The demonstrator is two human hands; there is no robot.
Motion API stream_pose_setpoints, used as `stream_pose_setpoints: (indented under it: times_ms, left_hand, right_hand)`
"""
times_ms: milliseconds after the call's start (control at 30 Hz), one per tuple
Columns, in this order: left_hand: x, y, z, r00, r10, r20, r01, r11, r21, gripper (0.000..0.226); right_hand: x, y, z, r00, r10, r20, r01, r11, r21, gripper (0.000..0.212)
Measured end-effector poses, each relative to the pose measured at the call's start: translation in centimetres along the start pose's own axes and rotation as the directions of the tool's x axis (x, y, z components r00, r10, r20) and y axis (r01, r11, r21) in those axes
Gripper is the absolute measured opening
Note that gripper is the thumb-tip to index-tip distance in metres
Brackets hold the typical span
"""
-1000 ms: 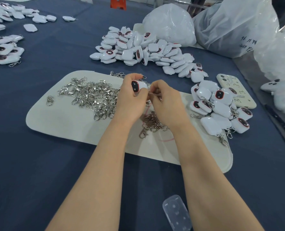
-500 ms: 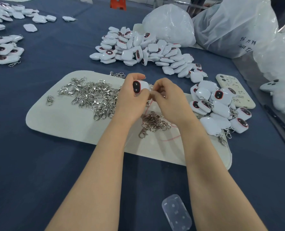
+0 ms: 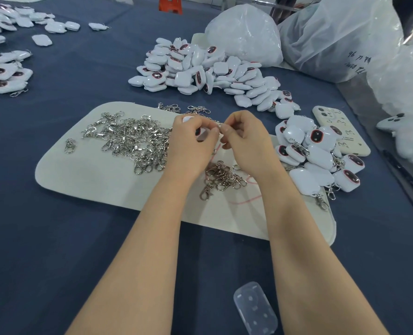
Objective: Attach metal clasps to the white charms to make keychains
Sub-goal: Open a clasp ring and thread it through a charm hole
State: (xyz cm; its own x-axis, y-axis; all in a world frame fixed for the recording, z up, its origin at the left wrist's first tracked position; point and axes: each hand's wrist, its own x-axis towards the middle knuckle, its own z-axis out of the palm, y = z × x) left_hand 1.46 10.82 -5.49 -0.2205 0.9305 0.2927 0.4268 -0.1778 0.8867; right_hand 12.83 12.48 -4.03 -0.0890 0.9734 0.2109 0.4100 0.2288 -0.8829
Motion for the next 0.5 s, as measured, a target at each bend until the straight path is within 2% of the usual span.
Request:
stream_pose_setpoints:
  times_ms: [167, 267, 367, 500]
  left_hand:
    - [0.04, 0.09, 0.06, 1.000, 0.007, 0.001, -0.007, 0.999, 0.044, 0.006]
    - [0.05, 0.13, 0.11, 0.999, -0.012, -0.035, 0.012, 1.000, 0.022, 0.006]
    - [0.08, 0.12, 0.12, 0.999, -0.016, -0.049, 0.017, 1.000, 0.024, 0.006]
    - [0.21, 0.04, 0.25, 0.999, -0.009, -0.053, 0.013, 0.998, 0.066, 0.006]
  right_hand:
    - [0.10, 0.01, -0.04, 0.999, 0.031, -0.006, -0.031, 0.999, 0.021, 0.007]
    - [0.16, 0.07, -0.15, 0.998, 0.061, 0.004, -0.061, 0.997, 0.056, 0.010]
    - [0.10, 0.14, -0.11, 1.000, -0.013, -0.020, 0.012, 0.998, -0.062, 0.010]
    - [-0.07, -0.09, 0.28, 0.991, -0.101, -0.088, 0.092, 0.991, -0.101, 0.010]
